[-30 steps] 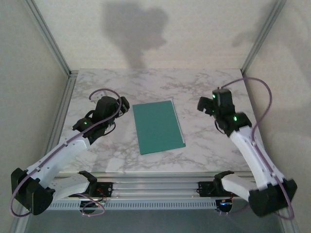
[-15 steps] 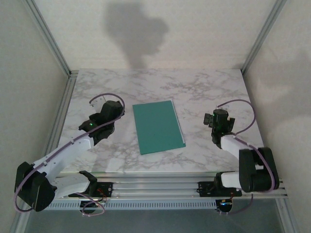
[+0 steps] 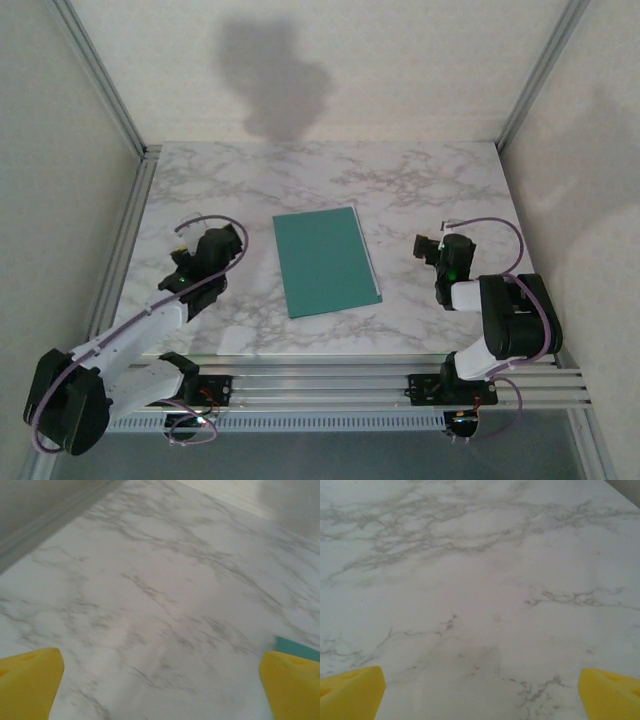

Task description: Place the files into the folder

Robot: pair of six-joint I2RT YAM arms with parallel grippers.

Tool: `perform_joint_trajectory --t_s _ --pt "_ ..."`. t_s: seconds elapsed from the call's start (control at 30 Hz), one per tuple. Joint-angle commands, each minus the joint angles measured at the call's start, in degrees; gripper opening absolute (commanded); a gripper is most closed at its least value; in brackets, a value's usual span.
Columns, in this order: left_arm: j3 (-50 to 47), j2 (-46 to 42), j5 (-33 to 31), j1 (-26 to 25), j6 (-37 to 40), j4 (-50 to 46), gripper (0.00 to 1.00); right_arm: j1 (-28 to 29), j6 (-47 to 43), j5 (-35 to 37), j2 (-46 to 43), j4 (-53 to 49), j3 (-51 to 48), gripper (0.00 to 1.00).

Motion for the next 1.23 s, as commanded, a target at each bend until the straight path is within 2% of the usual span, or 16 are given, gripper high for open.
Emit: perform_joint_trajectory --t_s 0.0,0.1,0.23,0.33,0.5,0.57,0.67,0.7,0.73,0.83,1.2 --pt "-5.9 -2.3 2.7 7.8 10.5 14.6 1.0 0.5 -1.2 0.2 0.2 3.7 0.9 0.99" --pt "-9.2 -0.9 9.4 15.4 16.0 24.7 1.0 0.4 -1.2 0.2 0.1 3.5 0.8 0.99" --pt "-12.8 8.8 18.7 21.5 18.5 40.0 1.0 0.5 -1.2 0.2 0.1 3.6 0.9 0.99" --pt "-14.9 14.8 21.6 22.6 18.8 53.3 1.0 0.5 -1.2 0.1 0.1 3.6 0.9 0.99" --pt "-15.4 21.1 25.5 23.8 24.4 63.0 0.99 0.5 -1.3 0.1 0.1 3.5 0.9 0.99" --pt "-18.1 22.2 26.0 24.2 25.0 70.2 1.0 0.5 -1.3 0.1 0.1 3.5 0.9 0.99" --pt "-24.9 28.4 26.1 24.3 25.2 87.4 0.99 0.5 -1.3 0.1 0.1 3.5 0.9 0.99" --pt "-25.3 29.4 25.3 24.3 25.0 90.6 1.0 0.5 -1.3 0.2 0.1 3.5 0.9 0.99" --pt "-23.7 27.6 24.7 24.3 24.3 83.8 1.0 0.5 -1.3 0.1 0.1 3.5 0.9 0.99" --pt "-20.5 28.4 22.3 24.0 23.9 79.2 0.99 0.5 -1.3 0.1 0.1 3.5 0.9 0.99" --pt "-20.6 28.7 22.1 23.9 24.1 79.9 1.0 0.5 -1.3 0.0 0.3 3.6 0.9 0.99"
